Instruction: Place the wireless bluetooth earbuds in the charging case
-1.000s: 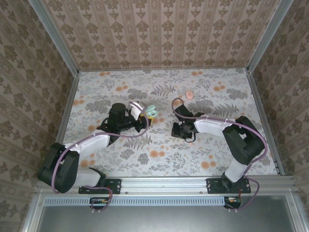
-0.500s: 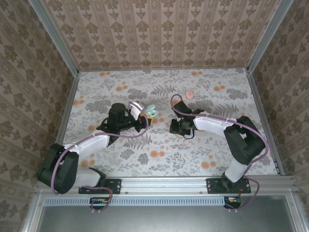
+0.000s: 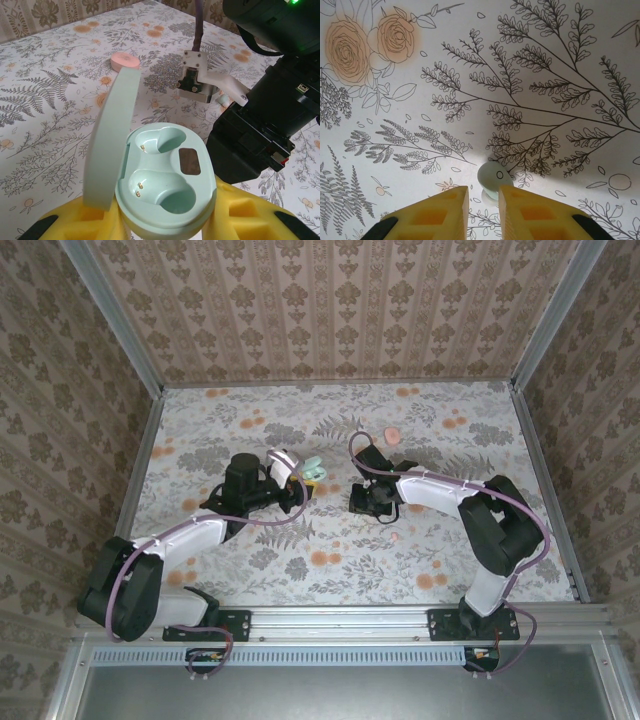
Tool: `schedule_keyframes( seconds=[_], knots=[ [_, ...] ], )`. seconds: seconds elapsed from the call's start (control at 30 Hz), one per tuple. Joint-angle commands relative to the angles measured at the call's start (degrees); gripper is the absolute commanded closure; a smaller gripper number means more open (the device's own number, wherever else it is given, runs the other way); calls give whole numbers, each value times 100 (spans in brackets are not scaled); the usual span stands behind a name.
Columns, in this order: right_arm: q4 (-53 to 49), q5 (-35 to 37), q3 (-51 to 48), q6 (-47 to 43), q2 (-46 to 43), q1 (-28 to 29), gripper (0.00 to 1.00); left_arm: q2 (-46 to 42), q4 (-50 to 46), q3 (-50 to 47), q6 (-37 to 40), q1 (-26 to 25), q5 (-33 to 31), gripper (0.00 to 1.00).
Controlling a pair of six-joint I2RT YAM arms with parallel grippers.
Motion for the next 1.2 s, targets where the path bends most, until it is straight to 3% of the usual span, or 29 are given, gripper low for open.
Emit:
schedule_keyframes(
  seconds=[0.0, 0.57, 0.73, 0.87, 1.17],
  knots=[
    [-181, 170, 23, -130, 23, -10, 76, -113, -25, -15, 117, -35, 1, 89],
    [-142, 274, 246, -402, 655, -10, 76, -201, -32, -110, 66, -43, -21, 89],
    [-176, 219, 284, -380, 640, 23, 80, -254, -59, -163, 81, -42, -42, 89],
    [-217, 270, 204, -294, 281, 17, 85, -254, -34, -180, 107, -37, -40, 89],
    [-456, 609, 2, -72, -1489, 132, 91, -84, 855, -371, 80, -52, 290, 89]
  ],
)
